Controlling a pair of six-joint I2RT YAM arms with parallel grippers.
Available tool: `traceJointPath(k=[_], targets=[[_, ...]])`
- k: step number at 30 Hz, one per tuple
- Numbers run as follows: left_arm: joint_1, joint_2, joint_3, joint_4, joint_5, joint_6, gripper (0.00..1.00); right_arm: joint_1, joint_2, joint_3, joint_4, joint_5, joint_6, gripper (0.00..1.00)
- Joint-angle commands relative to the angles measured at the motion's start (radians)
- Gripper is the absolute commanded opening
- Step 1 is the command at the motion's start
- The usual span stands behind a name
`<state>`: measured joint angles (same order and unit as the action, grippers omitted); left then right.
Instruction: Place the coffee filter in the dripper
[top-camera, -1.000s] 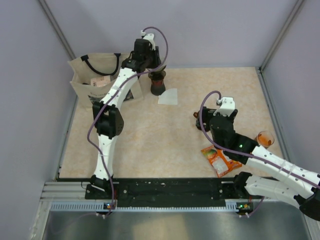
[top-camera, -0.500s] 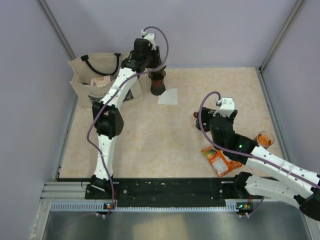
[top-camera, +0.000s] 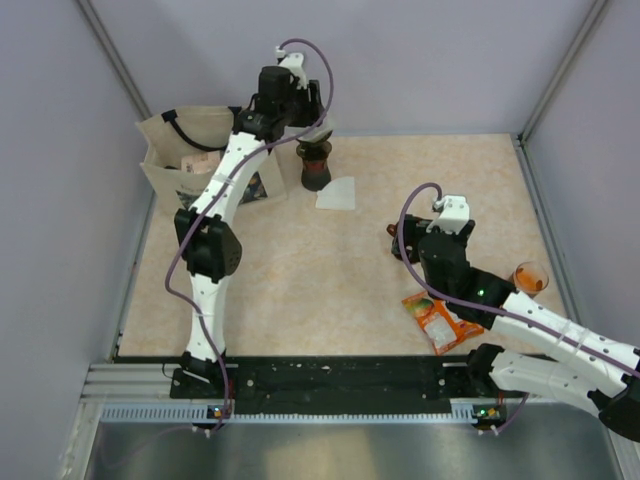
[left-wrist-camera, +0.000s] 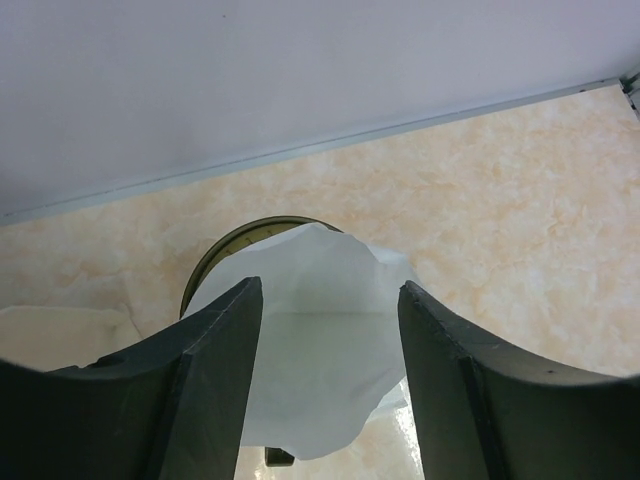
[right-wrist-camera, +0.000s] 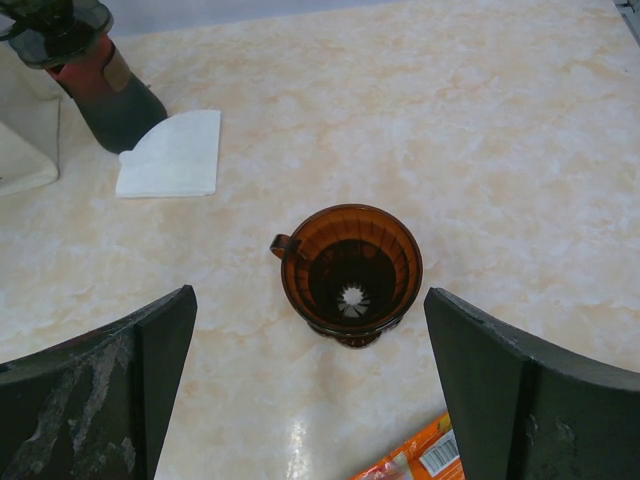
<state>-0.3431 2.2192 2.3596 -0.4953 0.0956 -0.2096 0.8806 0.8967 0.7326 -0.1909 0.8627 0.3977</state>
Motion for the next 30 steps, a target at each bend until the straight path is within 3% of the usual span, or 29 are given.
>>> traceJointPath(k=[1, 9, 14, 19, 25, 30], targets=[[0.001, -0.076, 0.024, 0.008, 0.029, 0.009, 0.70, -0.009, -0.022, 0.004, 0.007, 0.001, 0.013, 0.97], [-0.045, -0.258, -0.092, 0.020, 0.029, 0.041, 0.99, -0.009, -0.039, 0.004, 0.005, -0.010, 0.015, 0.98], [-0.080, -0.423, -0.255, 0.050, 0.018, 0.044, 0.99, -0.011, -0.064, 0.014, -0.030, -0.034, 0.018, 0.99], [-0.100, -0.665, -0.584, 0.170, -0.019, 0.007, 0.99, -0.055, -0.062, 0.050, -0.113, -0.112, 0.046, 0.99], [-0.112, -0.987, -1.090, 0.348, -0.158, -0.097, 0.99, -0.135, -0.050, 0.088, -0.192, -0.175, 0.079, 0.99], [-0.114, -1.144, -1.345, 0.396, -0.246, -0.238, 0.99, -0.230, -0.021, 0.116, -0.228, -0.278, 0.089, 0.99]])
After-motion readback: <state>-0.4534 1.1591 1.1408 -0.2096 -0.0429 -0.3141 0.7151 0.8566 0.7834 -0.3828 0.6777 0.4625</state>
